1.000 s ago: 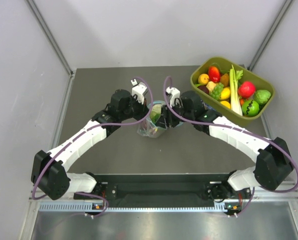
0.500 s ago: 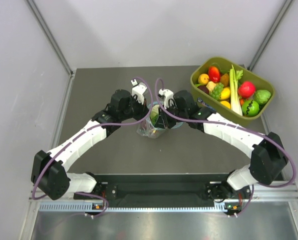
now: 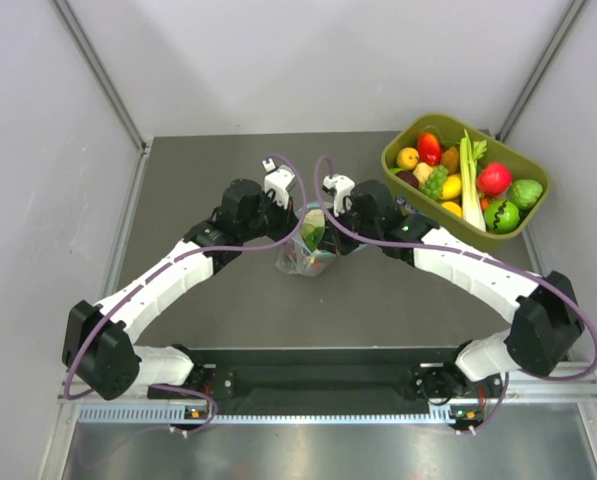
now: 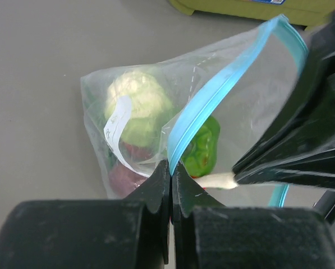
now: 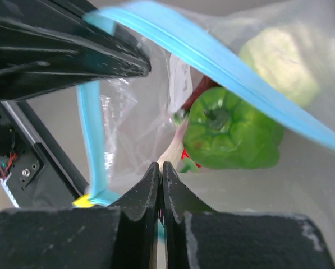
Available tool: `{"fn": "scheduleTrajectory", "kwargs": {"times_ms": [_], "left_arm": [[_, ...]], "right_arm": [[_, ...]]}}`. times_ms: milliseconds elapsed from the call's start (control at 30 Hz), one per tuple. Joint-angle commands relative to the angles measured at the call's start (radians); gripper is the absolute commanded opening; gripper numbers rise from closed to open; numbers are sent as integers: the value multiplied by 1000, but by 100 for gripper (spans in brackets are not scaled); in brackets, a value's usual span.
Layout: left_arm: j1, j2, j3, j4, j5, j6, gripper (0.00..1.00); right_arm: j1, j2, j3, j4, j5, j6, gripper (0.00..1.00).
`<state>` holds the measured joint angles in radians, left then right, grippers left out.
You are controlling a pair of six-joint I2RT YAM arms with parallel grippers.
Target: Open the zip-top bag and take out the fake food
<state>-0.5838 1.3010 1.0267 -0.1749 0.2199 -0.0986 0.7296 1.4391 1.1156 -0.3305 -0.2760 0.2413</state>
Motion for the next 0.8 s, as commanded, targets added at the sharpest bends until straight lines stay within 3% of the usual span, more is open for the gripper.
{"fn": "scheduleTrajectory", "kwargs": {"times_ms": [0, 767], "left_arm": [[4, -6, 35, 28, 6, 11, 0], [4, 0, 38, 23, 10, 14, 0]], "right_arm": [[13, -101, 66, 51, 64, -14, 0], [-52, -154, 251, 48, 106, -53, 0]]}}
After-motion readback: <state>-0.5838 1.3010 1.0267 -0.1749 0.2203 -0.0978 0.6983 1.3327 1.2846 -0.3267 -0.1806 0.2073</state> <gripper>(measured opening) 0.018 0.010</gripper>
